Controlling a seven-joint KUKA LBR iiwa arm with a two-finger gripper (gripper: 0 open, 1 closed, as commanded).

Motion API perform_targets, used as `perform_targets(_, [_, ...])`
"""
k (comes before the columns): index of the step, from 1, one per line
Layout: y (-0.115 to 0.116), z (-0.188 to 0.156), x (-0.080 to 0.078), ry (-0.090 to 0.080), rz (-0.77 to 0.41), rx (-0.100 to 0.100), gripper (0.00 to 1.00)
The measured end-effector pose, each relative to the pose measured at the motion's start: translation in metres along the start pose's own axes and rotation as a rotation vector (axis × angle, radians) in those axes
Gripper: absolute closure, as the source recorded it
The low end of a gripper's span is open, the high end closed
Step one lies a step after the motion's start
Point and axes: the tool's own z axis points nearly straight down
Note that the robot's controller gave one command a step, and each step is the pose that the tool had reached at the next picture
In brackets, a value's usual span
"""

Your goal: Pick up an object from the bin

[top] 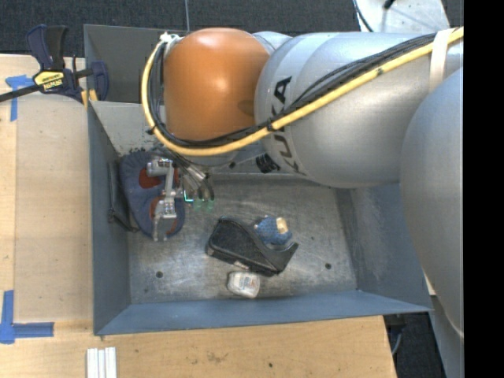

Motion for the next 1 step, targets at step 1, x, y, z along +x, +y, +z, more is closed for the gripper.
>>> perform_targets(1, [-0.0037, 0.1495, -0.0222, -0.027, -0.083, -0.008, 0.00])
